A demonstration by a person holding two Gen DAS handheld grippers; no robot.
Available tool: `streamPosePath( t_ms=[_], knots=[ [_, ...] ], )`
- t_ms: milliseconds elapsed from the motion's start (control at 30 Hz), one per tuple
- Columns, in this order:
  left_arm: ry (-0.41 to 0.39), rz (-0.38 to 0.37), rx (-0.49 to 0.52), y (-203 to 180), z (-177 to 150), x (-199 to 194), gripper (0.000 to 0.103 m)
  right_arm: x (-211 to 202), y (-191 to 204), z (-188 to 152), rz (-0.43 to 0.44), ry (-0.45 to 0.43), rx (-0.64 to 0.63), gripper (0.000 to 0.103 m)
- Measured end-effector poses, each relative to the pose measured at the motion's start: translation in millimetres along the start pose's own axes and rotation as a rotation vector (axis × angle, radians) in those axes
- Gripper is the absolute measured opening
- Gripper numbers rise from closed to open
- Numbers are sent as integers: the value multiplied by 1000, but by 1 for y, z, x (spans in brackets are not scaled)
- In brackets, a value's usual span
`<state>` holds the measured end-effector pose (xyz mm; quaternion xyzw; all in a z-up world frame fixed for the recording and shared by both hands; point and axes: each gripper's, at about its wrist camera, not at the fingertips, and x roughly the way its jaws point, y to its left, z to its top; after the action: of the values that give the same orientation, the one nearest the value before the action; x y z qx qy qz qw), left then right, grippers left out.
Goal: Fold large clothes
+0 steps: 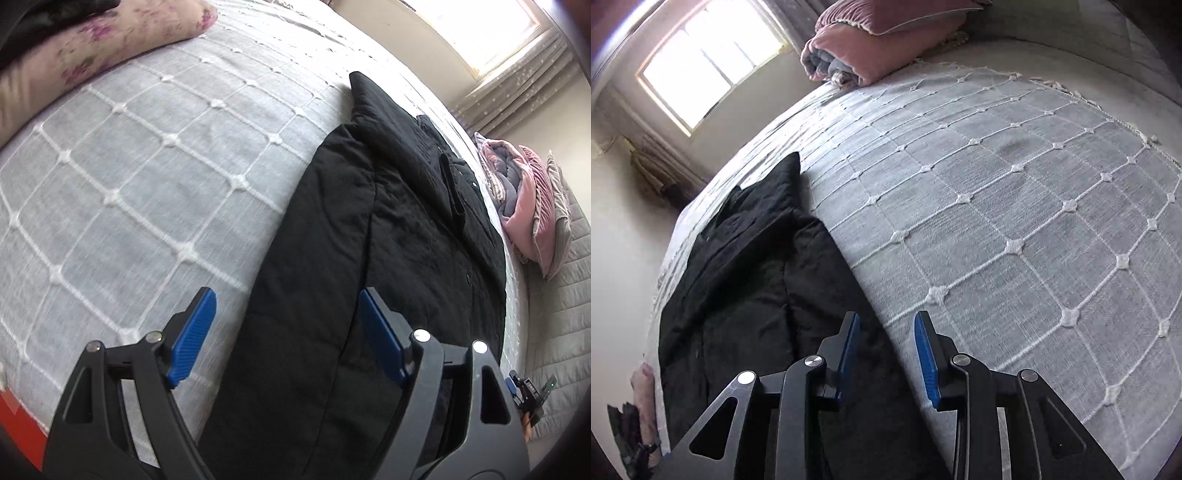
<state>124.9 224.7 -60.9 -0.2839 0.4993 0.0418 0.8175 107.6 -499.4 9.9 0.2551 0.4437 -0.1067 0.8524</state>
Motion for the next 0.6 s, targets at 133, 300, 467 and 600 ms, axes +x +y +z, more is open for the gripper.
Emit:
streamPosePath(
  t_ms=[133,300,467,600],
  knots=[
    [36,-23,23,14,-26,-16,80,-16,2,-20,-24,47,-97,32],
    [-18,-24,-26,42,-59,-43,79,-35,-31,-48,28,123,-53,42],
    [-20,-105,-104,63,-86,-57,77,-39,-53,-79,49,239,-104,57],
    [-29,-104,-55,56,-108,-65,76,-48,-68,-93,134,266,-74,57]
  ],
)
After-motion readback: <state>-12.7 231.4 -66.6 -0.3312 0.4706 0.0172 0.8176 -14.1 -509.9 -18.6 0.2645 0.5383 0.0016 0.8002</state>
